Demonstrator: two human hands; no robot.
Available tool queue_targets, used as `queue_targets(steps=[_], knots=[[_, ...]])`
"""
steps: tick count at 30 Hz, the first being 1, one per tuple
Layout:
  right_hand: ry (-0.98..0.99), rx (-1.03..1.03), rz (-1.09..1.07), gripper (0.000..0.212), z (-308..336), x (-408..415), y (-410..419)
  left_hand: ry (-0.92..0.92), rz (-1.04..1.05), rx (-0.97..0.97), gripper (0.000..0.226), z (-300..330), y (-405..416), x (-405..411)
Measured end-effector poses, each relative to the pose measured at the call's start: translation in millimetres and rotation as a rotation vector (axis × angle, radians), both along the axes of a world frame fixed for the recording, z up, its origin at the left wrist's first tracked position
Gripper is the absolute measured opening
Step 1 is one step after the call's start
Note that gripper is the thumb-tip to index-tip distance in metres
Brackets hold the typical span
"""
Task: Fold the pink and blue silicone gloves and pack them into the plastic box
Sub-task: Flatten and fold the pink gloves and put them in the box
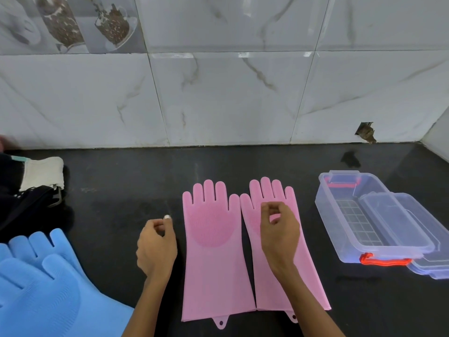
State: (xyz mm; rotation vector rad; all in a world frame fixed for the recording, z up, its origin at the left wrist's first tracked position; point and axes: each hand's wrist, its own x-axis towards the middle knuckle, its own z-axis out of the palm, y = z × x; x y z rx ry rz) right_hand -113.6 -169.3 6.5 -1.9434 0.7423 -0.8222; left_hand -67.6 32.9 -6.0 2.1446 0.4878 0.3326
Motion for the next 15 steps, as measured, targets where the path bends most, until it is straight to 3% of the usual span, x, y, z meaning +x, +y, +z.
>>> queue_targets(steps=[5,12,15], knots=[[0.302,-0.113,0.195,0.019,-20.3,-13.3,13.8,0.086,-0.131,0.13,0.028,-2.5,-8.8,-9.4],[0.431,-0.321,0.228,0.029,-26.9,-2.7,25.5,0.216,-0.259,0.232,0.033,0.6,-22.1,-12.9],[0.456,-0.391,0.254,0.026,-25.9,0.1,29.0,0.251,-0.369,0.098,0.029,0.8,-24.6,-11.0]])
